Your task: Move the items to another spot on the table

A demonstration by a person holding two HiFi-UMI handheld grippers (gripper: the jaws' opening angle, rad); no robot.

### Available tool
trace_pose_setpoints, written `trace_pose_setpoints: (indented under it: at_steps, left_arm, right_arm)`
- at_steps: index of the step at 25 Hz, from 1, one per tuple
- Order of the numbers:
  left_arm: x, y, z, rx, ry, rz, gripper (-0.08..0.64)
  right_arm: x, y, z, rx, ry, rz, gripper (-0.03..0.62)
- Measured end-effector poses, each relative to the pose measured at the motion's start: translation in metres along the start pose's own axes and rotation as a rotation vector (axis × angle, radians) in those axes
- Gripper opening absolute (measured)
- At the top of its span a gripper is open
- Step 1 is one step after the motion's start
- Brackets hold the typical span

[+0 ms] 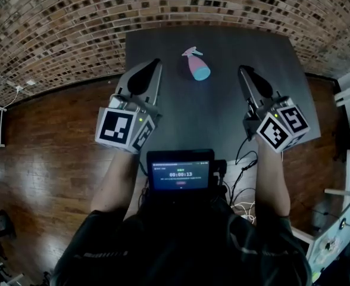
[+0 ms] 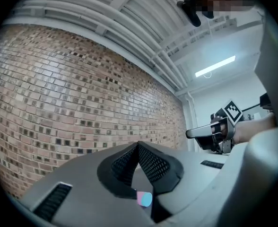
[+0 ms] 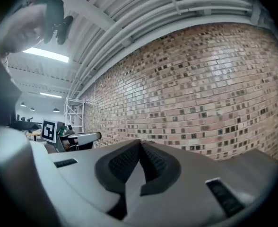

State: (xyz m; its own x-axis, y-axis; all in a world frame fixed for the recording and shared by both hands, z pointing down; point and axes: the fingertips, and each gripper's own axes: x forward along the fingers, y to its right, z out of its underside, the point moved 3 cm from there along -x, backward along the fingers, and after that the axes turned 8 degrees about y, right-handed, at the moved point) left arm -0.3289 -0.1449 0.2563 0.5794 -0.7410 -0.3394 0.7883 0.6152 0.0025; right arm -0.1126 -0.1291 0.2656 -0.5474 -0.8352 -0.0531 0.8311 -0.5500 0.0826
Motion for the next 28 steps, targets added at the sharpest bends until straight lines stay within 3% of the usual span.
trace_pose_setpoints:
  at_steps: [4,10,15,21,28]
  left_arm:
    - [-0.009,0.021,-0.025,0.049,0.051,0.013,-0.002]
    - [-0.035,0.058,-0.049,0.059,0.078,-0.033,-0.002]
    - [-0.053,0.111,-0.078,0.157,0.083,-0.036,-0.002]
    - [-0.084,0.169,-0.085,0.186,0.052,-0.049,-0.002]
    - [-0.089,0.189,-0.101,0.172,0.034,-0.069,-0.002]
  right_arm:
    - [-0.022,-0.012,-0.011,-0.036,0.016,-0.014,0.0]
    - [-0.068,-0.014,-0.021,-0.026,0.06,-0.039,0.0]
    - [-0.118,-0.02,-0.043,-0.046,0.098,-0.086,0.0]
    - [-0.171,-0.02,-0.049,-0.066,0.135,-0.074,-0.002]
    - [-0.19,-0.021,-0.062,-0.087,0.12,-0.078,-0.002]
